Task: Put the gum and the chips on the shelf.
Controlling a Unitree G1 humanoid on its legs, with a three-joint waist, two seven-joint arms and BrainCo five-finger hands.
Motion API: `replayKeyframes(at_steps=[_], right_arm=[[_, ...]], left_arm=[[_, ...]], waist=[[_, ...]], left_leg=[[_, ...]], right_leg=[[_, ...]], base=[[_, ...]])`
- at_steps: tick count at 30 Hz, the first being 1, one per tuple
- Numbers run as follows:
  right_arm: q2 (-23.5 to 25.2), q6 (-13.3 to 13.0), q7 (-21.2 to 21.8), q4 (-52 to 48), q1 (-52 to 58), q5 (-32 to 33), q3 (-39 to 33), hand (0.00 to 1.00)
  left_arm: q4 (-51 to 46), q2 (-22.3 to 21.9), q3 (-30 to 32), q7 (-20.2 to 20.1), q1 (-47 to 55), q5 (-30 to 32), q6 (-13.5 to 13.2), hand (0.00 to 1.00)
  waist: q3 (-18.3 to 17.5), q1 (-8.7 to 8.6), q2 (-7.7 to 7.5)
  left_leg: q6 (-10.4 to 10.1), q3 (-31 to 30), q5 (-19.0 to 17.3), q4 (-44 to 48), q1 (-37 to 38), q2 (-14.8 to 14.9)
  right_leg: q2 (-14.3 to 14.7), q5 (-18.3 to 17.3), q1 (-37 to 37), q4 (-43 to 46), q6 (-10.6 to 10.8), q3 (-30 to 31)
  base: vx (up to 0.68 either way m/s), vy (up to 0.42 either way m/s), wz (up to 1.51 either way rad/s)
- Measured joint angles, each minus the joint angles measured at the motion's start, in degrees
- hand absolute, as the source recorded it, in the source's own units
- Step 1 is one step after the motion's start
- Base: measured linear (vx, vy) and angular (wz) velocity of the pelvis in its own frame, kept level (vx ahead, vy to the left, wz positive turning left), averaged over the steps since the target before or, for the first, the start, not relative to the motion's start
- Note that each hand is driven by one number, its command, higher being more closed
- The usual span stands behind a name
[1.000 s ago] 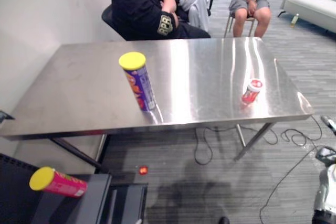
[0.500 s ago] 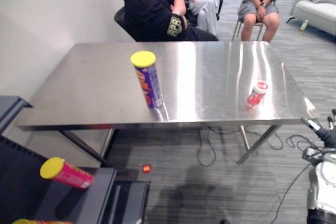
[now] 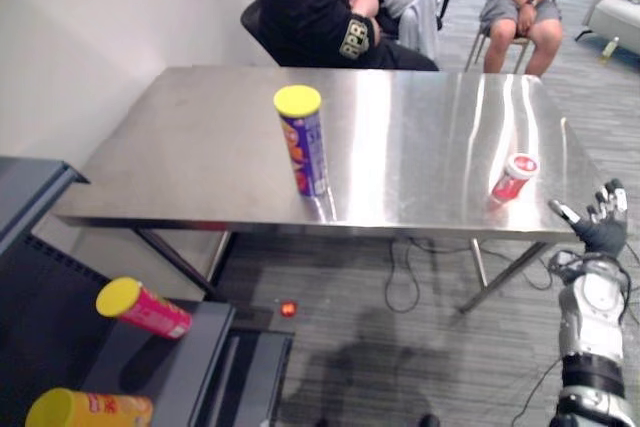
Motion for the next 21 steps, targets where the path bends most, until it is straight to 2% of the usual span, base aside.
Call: replayKeyframes(at_steps=[13,21], right_arm=[[-0.02,1.7,-0.44,4.55,-6.73,0.0,2.68,0.0],[-0.04,1.78,-0.77,6.62,-10.2,0.05,4.39,0.0]], left_arm=[[-0.06,0.09,-0.56,0.09,-0.03,-0.1,0.15,0.0],[-0.09,0.06,-0.68,0.27,-0.08,-0.11,0.15,0.0]], waist=[[3.11,0.97,0.21],[5.77,1.8,0.44]], left_leg=[[0.18,-2.29,0.12,0.91,-1.77,-0.12],[0.18,-2.23,0.11,1.27,-2.15,-0.07]], right_leg=[[-0.24,-0.21,-0.55,0.91,-0.4,-1.27],[-0.34,0.08,-0.93,1.06,-0.74,-1.14]], base=[[0.0,0.003,0.09],[-0.01,-0.002,0.0]])
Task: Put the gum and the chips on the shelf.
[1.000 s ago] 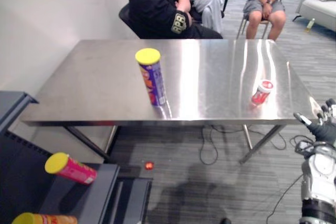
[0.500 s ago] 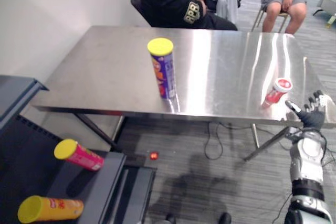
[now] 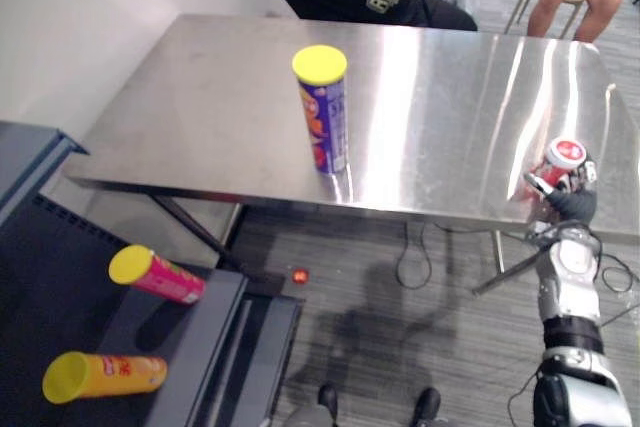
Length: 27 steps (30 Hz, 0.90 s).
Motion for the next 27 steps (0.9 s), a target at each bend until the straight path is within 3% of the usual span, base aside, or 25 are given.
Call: replayKeyframes(at_steps=[27], right_arm=[[-2.14,-0.05,-1.24,3.43,-6.55,2.2,0.27,0.0]], left_arm=[[0.07,-0.09,-1.64,1.32,0.05,-0.24,0.0,0.0]], waist=[[2.34,0.37,0.15]], left_leg=[[0.62,1.79,0.93,-0.22,-1.73,-0.32]], right_leg=[[-0.48,2.13,-2.87,-0.2,-0.31,2.47]], base=[[-0.03,0.0,-0.03]])
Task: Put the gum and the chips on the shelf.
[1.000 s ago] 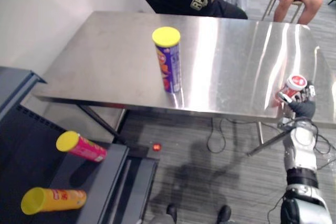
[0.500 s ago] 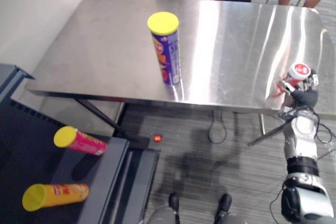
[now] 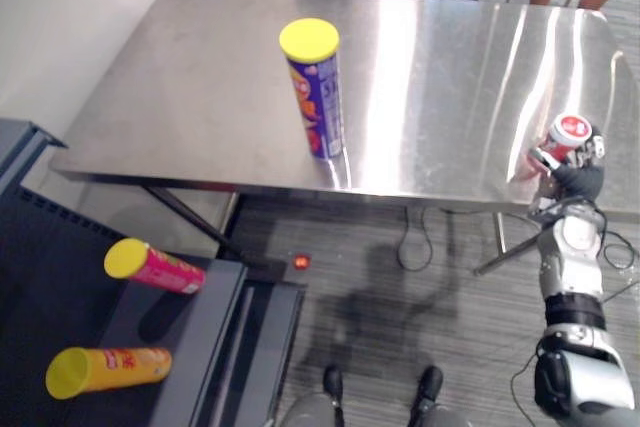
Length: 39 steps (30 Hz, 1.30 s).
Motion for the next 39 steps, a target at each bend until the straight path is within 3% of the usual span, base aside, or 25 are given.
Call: replayKeyframes(at_steps=[12,14,17,18,20,29,35,39], right_arm=[[-0.32,0.0,-1.08,3.02,-5.0,0.07,-0.09,0.0],[-0.98,0.07,-1.07,3.94,-6.45,0.15,0.13,0.0],[-2.4,0.39,-1.08,5.74,-8.26,0.57,0.15,0.0],[-2.5,0.4,-1.08,6.47,-9.56,1.35,0.18,1.0],[-4.05,0.46,-1.19,9.83,-12.14,1.79,0.09,1.0],[-3.69,0.73,-1.14,8.52,-12.34,1.57,1.2,1.0],[0.21,1.59,-0.82,-4.73,-4.02,0.83,2.35,1.0],[3.46,1.53,1.01,-18.64,4.1,-0.07,4.97,1.0]], left_arm=[[-0.14,0.13,0.0,0.11,-0.23,-0.12,-0.42,0.0],[-0.14,0.01,-0.12,0.25,-0.27,-0.27,-0.53,0.0],[-0.3,0.28,-0.6,0.25,-0.28,-0.31,-0.8,0.0],[-0.32,0.29,-0.85,0.34,-0.28,-0.33,-0.79,0.0],[-1.39,0.37,-1.7,0.66,-0.4,-0.79,-0.83,0.0],[-1.72,0.22,-2.07,0.8,-0.4,-1.73,-0.76,0.0],[-2.38,-0.15,-1.42,0.77,-0.37,-1.48,-0.68,0.0],[-2.49,-0.37,0.9,0.7,-0.42,-0.17,-0.3,0.0]], waist=[[1.68,0.0,-0.52],[2.04,0.13,-0.05],[2.64,0.31,-0.41],[2.85,0.41,-0.39],[3.55,1.45,-0.37],[3.79,1.57,-0.36],[3.79,1.63,-0.39],[3.76,1.27,-0.46]], left_leg=[[-0.08,0.06,1.99,-3.0,0.78,-0.2],[-0.08,0.22,2.24,-3.31,0.72,-0.07],[0.03,0.12,2.66,-3.81,0.65,-0.12],[0.06,0.09,2.67,-3.81,0.64,-0.15],[0.07,-0.25,2.78,-3.8,0.21,-0.27],[0.13,-0.11,2.83,-3.73,-0.01,-0.1],[0.09,-0.06,2.8,-3.69,0.86,-0.04],[-0.06,0.66,2.65,-3.71,1.86,0.21]], right_leg=[[-0.08,0.11,-0.56,-0.11,0.12,0.22],[0.48,1.4,-0.96,-0.23,-1.02,0.4],[0.41,1.84,-1.02,-0.61,-1.1,0.54],[0.28,1.87,-1.03,-0.61,-1.05,0.54],[0.37,1.88,-1.32,-0.61,-1.05,0.49],[0.36,2.95,-1.54,-0.97,-1.2,0.58],[0.26,2.95,-0.57,-1.01,-1.2,0.72],[0.46,2.93,0.08,-1.19,-1.18,1.94]], base=[[-0.01,-0.004,0.0],[-0.02,0.019,-0.05],[-0.01,0.006,0.02],[0.0,0.0,0.0],[0.02,0.008,0.06],[0.0,0.001,0.0],[0.0,0.002,0.01],[-0.01,-0.006,-0.08]])
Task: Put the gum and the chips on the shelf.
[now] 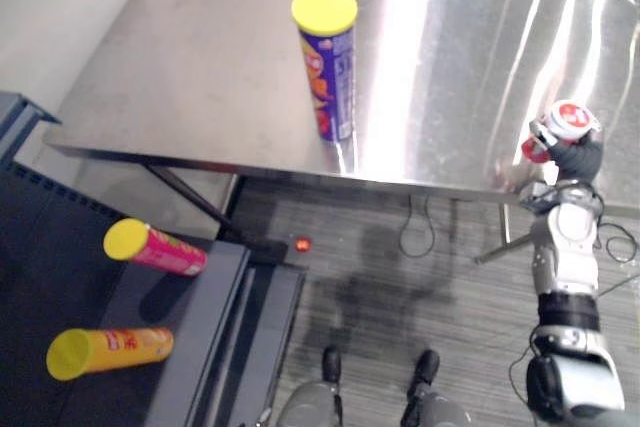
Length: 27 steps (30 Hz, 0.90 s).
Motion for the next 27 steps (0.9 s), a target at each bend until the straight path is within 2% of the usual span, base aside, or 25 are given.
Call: replayKeyframes(at_steps=[5,8,11,14,20,27], right_arm=[[0.18,-2.12,7.05,-11.34,8.15,2.15,9.01,1.0],[1.74,-2.11,11.28,-11.94,11.98,5.72,12.94,1.0],[2.22,-2.08,14.02,-11.95,14.82,6.86,17.93,1.0],[2.69,-2.03,14.91,-11.94,16.1,6.86,20.67,1.0],[4.32,-2.02,16.48,-11.94,19.1,6.87,22.47,1.0],[4.32,-1.98,16.84,-12.29,23.38,6.86,23.0,1.0]], left_arm=[[0.04,0.04,1.54,-0.27,0.0,0.98,0.41,0.0],[0.14,0.2,1.59,-0.96,0.03,3.12,0.41,0.0],[0.47,0.22,1.69,-1.26,0.2,4.37,0.43,0.0],[0.8,0.24,2.01,-1.3,0.3,5.13,0.44,0.0],[1.28,0.69,2.33,-1.29,1.01,5.32,0.54,0.0],[1.29,0.68,3.44,-1.46,1.75,5.32,0.81,0.0]], waist=[[-0.62,-0.24,-0.91],[-1.53,-0.06,-1.69],[-2.54,-0.03,-1.99],[-3.73,0.02,-2.07],[-6.83,0.11,-3.15],[-8.19,0.02,-3.71]], left_leg=[[-0.27,0.86,0.05,0.16,0.32,0.39],[-0.61,0.75,0.12,0.13,1.06,0.45],[-0.87,0.5,0.26,-0.02,1.33,0.53],[-0.98,0.22,0.46,-0.09,1.37,0.59],[-0.93,-0.46,0.54,-0.23,2.12,0.43],[-1.0,-0.71,0.5,-0.74,4.11,0.32]], right_leg=[[0.6,-0.3,0.49,-1.12,0.4,0.69],[0.6,-1.51,1.48,-1.19,1.87,0.63],[0.65,-2.34,1.88,-1.15,2.01,0.42],[0.67,-2.54,1.97,-0.89,2.0,0.15],[0.5,-2.67,3.08,-0.87,2.16,-0.4],[0.38,-3.02,5.34,-1.0,2.35,-0.76]], base=[[-0.02,-0.033,-0.13],[-0.02,-0.053,0.02],[-0.04,-0.04,0.04],[-0.04,-0.017,0.06],[-0.01,0.002,0.04],[-0.01,0.004,0.02]])
